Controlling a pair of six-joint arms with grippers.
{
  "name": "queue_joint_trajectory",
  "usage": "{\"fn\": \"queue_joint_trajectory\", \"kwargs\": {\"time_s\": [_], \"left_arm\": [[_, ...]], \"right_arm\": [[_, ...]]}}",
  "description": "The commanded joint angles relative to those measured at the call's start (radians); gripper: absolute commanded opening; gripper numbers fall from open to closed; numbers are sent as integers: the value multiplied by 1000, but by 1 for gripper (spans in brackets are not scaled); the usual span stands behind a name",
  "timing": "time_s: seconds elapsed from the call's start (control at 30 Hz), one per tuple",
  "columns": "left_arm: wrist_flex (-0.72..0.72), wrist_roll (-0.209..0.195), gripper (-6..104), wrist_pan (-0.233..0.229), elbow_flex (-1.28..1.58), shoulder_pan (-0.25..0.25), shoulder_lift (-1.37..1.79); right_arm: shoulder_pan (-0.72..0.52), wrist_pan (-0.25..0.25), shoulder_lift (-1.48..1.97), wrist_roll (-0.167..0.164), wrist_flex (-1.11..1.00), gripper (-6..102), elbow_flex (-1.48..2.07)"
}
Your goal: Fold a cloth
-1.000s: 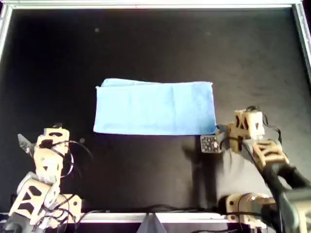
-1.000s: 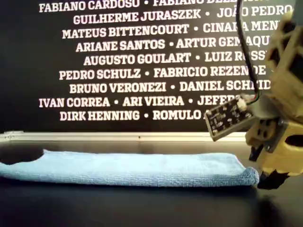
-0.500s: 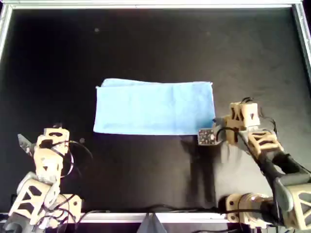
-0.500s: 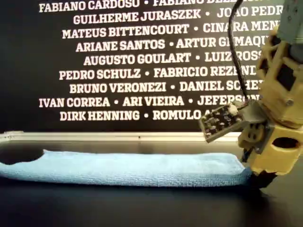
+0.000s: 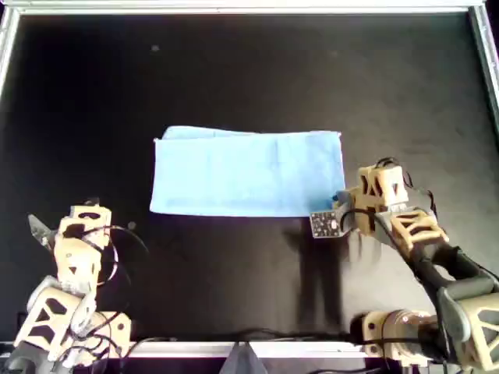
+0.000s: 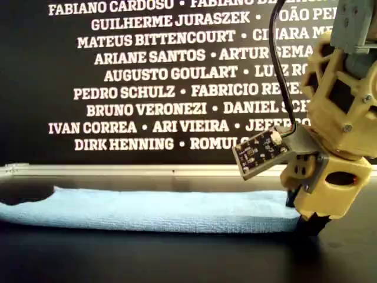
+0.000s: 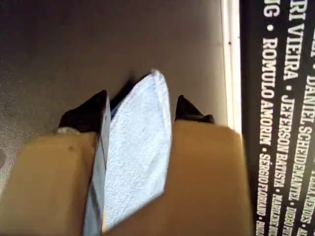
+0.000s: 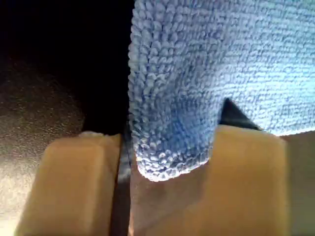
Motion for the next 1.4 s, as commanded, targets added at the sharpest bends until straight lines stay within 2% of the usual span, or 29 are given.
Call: {"fn": "queue_joint_trajectory", "kwargs": {"time_s": [0.0, 0.17, 0.23, 0.27, 0.47, 0.7, 0.83, 1.1, 1.37], "left_arm": [[2, 9, 48, 2, -14, 12, 14], [2, 9, 48, 2, -14, 11, 14], [2, 9, 48, 2, -14, 11, 14], [2, 6, 48, 2, -14, 11, 14], [2, -5, 48, 2, -14, 11, 14], [2, 8, 48, 2, -14, 9, 14], [2, 9, 48, 2, -14, 9, 14], [2, 9, 48, 2, -14, 9, 14], [2, 9, 48, 2, -12, 11, 14]], "right_arm": [[-6, -8, 17, 5, -38, 37, -49], [6, -9, 25, 5, -38, 6, -49], [9, -9, 11, 3, -38, -3, -49], [9, -9, 11, 3, -38, -4, -49], [11, -9, 41, 3, -38, 1, -64], [21, -9, 54, 5, -38, 1, -253], [95, -9, 37, 5, -38, 1, -380], [322, 6, -103, 3, -38, 1, -653], [420, 6, -342, -6, -37, 1, -943]]}}
